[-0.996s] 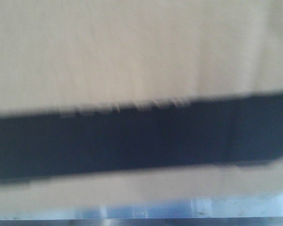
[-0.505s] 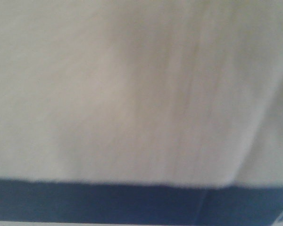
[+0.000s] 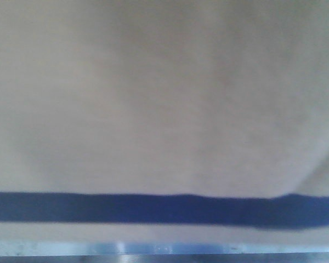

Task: Grab box from left shelf to table start
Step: 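Lift the box with both grippers and pull it off the shelf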

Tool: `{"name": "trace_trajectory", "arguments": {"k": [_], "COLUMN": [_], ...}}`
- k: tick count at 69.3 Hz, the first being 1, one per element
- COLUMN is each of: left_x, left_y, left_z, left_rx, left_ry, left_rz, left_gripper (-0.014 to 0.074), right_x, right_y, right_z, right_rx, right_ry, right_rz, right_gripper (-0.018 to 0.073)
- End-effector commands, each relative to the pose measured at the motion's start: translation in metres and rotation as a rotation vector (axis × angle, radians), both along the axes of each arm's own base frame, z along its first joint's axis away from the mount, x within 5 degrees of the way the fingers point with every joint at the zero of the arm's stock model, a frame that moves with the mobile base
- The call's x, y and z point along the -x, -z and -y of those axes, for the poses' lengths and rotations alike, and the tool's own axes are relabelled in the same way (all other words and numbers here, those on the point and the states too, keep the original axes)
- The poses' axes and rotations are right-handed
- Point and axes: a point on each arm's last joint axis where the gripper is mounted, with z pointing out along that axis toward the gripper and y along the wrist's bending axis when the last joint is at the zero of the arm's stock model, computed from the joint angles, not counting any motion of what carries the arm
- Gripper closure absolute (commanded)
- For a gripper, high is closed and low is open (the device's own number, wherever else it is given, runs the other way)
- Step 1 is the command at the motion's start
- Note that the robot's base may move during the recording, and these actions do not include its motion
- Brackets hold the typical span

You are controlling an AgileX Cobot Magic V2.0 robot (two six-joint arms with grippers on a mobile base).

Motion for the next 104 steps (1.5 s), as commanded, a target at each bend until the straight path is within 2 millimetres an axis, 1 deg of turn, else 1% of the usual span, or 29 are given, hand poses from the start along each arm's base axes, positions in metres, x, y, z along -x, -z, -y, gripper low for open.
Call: {"name": "trace_trajectory", "arguments": {"k": [1,14,22,33,45,56,64,69,104], "left_x": [0.012,0.028,0.036,0.045,0.059,0.069,0.071,0.07,0.07], "left_y": [-0.024,-0.025,-0.026,-0.028,-0.035,-0.035,-0.035,-0.034,-0.034], "left_z": [-0.002,-0.003,-0.004,-0.006,-0.009,-0.011,-0.011,-0.011,-0.011], "left_rx": [0.046,0.064,0.061,0.07,0.095,0.098,0.092,0.098,0.099], "left_ry": [0.011,0.038,0.046,0.045,0.052,0.056,0.058,0.056,0.056], "left_rz": [0.229,0.275,0.304,0.358,0.444,0.481,0.488,0.484,0.484], "left_gripper": [0.0689,0.0689,0.0689,0.0689,0.0689,0.0689,0.0689,0.0689,0.0689], "right_x": [0.006,0.024,0.035,0.043,0.044,0.049,0.06,0.063,0.063], "right_y": [-0.021,-0.03,-0.041,-0.051,-0.051,-0.049,-0.05,-0.051,-0.052], "right_z": [0.001,0.003,0.004,0.005,0.005,0.005,0.006,0.007,0.007], "right_rx": [-0.023,-0.032,-0.038,-0.043,-0.04,0.001,0.058,0.063,0.058], "right_ry": [0.011,0.011,0.011,0.011,0.008,-0.007,-0.021,-0.02,-0.015], "right_rz": [0.181,0.256,0.313,0.355,0.348,0.36,0.428,0.443,0.459], "right_gripper": [0.0502,0.0502,0.0502,0.0502,0.0502,0.0502,0.0502,0.0502,0.0502]}}
